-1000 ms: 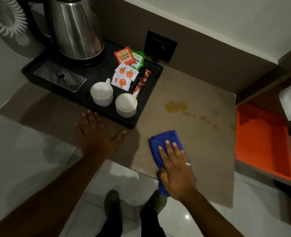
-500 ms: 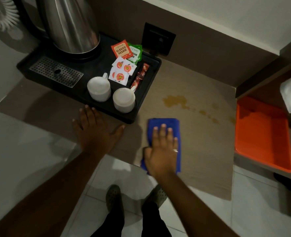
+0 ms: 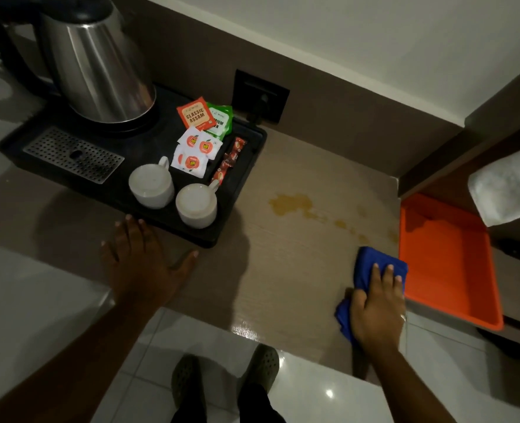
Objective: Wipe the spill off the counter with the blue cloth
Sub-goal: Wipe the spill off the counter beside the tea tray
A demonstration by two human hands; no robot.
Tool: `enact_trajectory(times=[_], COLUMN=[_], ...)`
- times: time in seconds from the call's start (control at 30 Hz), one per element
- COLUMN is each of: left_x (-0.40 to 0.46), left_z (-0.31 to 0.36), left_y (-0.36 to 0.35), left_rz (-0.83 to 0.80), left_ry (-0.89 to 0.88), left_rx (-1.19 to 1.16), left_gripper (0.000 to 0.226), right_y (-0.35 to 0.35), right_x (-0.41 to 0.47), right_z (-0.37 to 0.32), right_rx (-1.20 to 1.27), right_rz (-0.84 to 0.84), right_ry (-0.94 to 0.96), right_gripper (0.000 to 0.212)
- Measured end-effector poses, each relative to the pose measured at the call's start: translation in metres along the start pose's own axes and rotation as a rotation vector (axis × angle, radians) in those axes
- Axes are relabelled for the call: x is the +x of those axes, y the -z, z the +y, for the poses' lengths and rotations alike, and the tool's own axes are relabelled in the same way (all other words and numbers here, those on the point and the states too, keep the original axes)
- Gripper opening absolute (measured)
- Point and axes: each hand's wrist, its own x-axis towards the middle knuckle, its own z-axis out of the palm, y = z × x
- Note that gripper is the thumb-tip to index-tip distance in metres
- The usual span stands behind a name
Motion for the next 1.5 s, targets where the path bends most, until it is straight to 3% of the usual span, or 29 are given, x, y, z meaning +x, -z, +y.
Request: enact_trajectory(times=[0.07,0.13,0.23,0.33,0.4,0.47,0.57,0.63,0.73,0.87,1.0,1.17,1.23,1.33,1.43,1.5], left_x=[0.002,0.005,0.007,0.004,0.003,0.003,0.006,0.009,0.006,0.001,-0.001,0.003,0.004,0.002,0.002,0.002], left_z=[-0.001,-0.003,-0.001,0.001,0.002,0.003,0.004,0.005,0.008,0.015,0.016,0.017,0.016,0.019,0.016,0.014], left_y=[-0.001,-0.002,-0.003,-0.002,0.0,0.002,0.003,0.003,0.006,0.015,0.021,0.026,0.025,0.025,0.024,0.022], left_rz=[-0.009,-0.007,-0.014,-0.022,-0.032,-0.035,-0.034,-0.034,-0.052,-0.063,-0.121,-0.137,-0.127,-0.118,-0.123,-0.136], left_ry=[0.018,0.029,0.029,0.032,0.044,0.06,0.084,0.091,0.104,0.129,0.129,0.106,0.113,0.118,0.119,0.114], left_rx=[0.019,0.031,0.039,0.025,0.023,0.029,0.034,0.029,0.008,0.001,0.011,0.046,0.03,0.017,0.035,0.072], left_gripper=[0.123,0.125,0.125,0.125,0.124,0.124,0.124,0.124,0.123,0.122,0.125,0.128,0.127,0.127,0.126,0.125], right_y=[0.0,-0.001,-0.008,-0.001,0.007,0.011,0.011,0.007,-0.004,0.003,0.018,0.015,0.005,-0.003,0.01,0.019], right_x=[0.034,0.062,0.062,0.047,0.061,0.088,0.128,0.143,0.13,0.102,0.137,0.183,0.179,0.159,0.158,0.169], right_z=[-0.027,-0.06,-0.075,-0.027,0.003,0.007,-0.037,-0.077,-0.116,-0.071,-0.023,-0.09,-0.131,-0.155,-0.113,-0.071], right_rx=[-0.003,0.004,0.006,0.017,0.016,-0.016,-0.064,-0.05,-0.047,-0.023,-0.01,-0.062,-0.037,-0.025,-0.017,0.006], right_rz=[0.006,-0.003,-0.045,-0.141,-0.137,-0.09,0.009,-0.011,-0.07,-0.161,-0.119,-0.025,-0.061,-0.153,-0.201,-0.144], right_ry=[-0.109,-0.095,0.239,0.514,0.495,0.358,0.102,0.038,0.297,0.636,0.468,0.085,0.174,0.469,0.641,0.585], right_gripper=[0.063,0.064,0.065,0.069,0.069,0.069,0.064,0.063,0.064,0.065,0.065,0.063,0.064,0.065,0.069,0.068])
